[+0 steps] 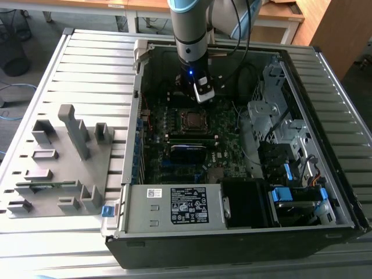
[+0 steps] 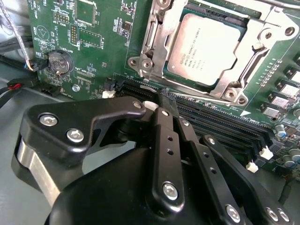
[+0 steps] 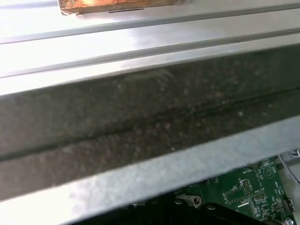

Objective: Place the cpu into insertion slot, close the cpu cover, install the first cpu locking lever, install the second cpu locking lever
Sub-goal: 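Install the first cpu locking lever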

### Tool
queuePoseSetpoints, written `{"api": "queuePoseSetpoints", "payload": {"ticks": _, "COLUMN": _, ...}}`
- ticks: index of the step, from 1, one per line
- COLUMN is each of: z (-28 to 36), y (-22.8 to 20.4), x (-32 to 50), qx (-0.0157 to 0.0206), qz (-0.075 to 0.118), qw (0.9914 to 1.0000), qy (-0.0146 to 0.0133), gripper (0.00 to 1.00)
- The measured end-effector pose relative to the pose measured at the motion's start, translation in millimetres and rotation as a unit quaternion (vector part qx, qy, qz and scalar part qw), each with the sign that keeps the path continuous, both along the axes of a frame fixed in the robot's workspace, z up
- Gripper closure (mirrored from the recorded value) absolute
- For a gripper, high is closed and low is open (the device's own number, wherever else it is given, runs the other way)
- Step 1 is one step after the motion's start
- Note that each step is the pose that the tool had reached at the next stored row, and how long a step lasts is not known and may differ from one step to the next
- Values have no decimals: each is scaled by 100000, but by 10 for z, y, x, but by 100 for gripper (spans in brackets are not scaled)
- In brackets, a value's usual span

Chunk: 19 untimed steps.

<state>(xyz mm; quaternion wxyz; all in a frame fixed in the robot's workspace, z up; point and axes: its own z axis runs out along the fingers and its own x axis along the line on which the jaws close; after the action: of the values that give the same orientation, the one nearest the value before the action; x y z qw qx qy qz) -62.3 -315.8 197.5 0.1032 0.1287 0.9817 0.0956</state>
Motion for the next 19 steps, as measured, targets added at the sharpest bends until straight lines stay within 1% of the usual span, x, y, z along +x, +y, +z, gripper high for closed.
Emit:
{"api": "queuePoseSetpoints", "payload": {"ticks": 4, "z": 1, "y": 3, "x": -2, "qx": 9, "qz": -9, "qw": 100000, "qy": -12, "gripper": 90}}
{"api": "queuePoseSetpoints", "payload": {"ticks": 7, "z": 0, "y": 7, "x": -3, "qx": 100, "qz": 5, "qw": 100000, "qy": -81, "gripper": 90}}
{"api": "queuePoseSetpoints", "payload": {"ticks": 19, "z": 1, "y": 14, "x": -19, "qx": 122, "qz": 0, "qw": 100000, "qy": -185, "gripper": 90}}
